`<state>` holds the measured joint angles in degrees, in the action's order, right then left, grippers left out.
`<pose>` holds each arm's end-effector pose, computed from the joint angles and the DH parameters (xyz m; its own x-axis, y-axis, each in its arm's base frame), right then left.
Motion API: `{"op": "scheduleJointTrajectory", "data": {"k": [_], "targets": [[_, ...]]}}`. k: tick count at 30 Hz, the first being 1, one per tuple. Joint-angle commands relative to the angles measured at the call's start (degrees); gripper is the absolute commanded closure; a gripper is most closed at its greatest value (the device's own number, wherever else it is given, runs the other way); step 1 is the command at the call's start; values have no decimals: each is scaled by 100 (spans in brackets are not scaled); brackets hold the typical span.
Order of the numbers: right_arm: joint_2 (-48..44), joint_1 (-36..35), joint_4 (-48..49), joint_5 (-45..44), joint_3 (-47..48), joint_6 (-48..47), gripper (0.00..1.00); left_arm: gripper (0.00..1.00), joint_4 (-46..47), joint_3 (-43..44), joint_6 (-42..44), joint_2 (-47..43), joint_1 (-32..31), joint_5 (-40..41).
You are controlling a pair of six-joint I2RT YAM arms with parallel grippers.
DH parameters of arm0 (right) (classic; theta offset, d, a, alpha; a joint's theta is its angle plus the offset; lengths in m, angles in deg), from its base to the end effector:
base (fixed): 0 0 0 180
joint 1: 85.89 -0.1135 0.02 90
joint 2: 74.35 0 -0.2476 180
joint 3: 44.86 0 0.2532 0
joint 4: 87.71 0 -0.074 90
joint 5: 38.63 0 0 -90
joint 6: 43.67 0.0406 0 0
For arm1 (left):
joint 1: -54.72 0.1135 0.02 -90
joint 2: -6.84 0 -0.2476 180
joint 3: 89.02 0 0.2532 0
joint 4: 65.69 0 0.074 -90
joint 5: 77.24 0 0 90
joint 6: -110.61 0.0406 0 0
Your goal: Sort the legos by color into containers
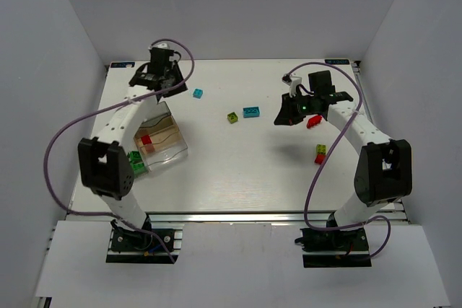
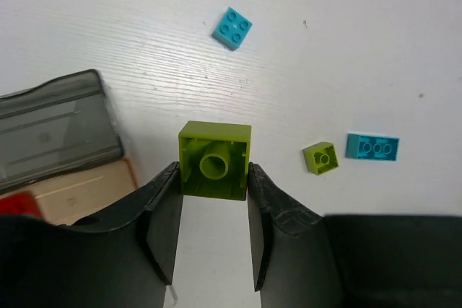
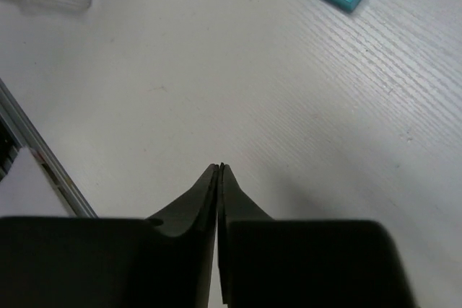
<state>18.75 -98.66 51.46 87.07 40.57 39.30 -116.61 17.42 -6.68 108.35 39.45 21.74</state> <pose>0.3412 0.1016 0.2468 -0.6568 -0.2508 -0.7111 -0.6418 0.6810 0.3527 0.3885 -0.0995 0.2958 -0.6879 -0.2816 -0.6689 -0.1799 0.9590 -0.2188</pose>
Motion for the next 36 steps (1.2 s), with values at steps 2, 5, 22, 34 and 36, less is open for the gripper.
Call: {"op": "scheduleJointTrajectory", "data": {"k": [2, 5, 22, 34, 36], "targets": [[-91, 3, -22, 174, -1, -255, 100, 100, -199, -764, -242, -650, 427, 78], [6, -6, -136, 139, 105, -361, 100, 100, -269, -1054, -391, -756, 709, 131], [-55, -14, -286, -125, 87, -598, 70, 80, -172, -993, -145, 70, 1439, 298], [-2, 3, -382, -195, 228, -712, 54, 29, -58, -958, -145, 88, 1553, 272], [-11, -6, -382, -204, 237, -721, 52, 28, -58, -950, -154, 18, 1553, 202]]}}
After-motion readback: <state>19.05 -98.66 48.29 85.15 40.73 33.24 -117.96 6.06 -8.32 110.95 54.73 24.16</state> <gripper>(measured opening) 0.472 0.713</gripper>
